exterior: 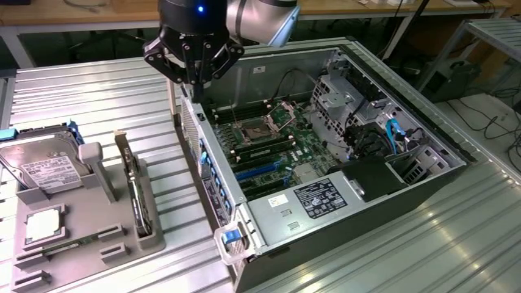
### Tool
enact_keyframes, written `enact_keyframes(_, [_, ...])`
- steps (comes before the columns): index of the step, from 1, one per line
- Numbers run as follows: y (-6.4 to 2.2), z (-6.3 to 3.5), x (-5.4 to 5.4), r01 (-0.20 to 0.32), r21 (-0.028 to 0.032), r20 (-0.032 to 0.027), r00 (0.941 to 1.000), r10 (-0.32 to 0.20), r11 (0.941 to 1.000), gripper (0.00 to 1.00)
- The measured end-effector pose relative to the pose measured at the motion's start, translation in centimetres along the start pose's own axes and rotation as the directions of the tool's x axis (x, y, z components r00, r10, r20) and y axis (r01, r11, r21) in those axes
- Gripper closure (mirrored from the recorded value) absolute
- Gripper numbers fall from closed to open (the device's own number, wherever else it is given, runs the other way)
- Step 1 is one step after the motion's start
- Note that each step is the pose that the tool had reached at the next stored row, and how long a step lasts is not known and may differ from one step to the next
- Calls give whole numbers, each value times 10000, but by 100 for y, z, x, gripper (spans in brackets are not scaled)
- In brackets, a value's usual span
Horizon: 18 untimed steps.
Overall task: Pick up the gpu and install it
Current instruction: 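Reach for the gpu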
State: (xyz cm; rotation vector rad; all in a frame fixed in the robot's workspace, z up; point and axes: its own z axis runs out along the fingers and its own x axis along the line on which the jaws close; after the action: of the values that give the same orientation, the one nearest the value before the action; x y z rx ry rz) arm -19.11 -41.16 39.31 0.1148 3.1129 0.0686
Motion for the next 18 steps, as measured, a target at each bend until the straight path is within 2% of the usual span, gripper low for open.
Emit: enact_keyframes(18, [-52, -4, 177, 0, 1, -1, 10000, 0, 10000, 89])
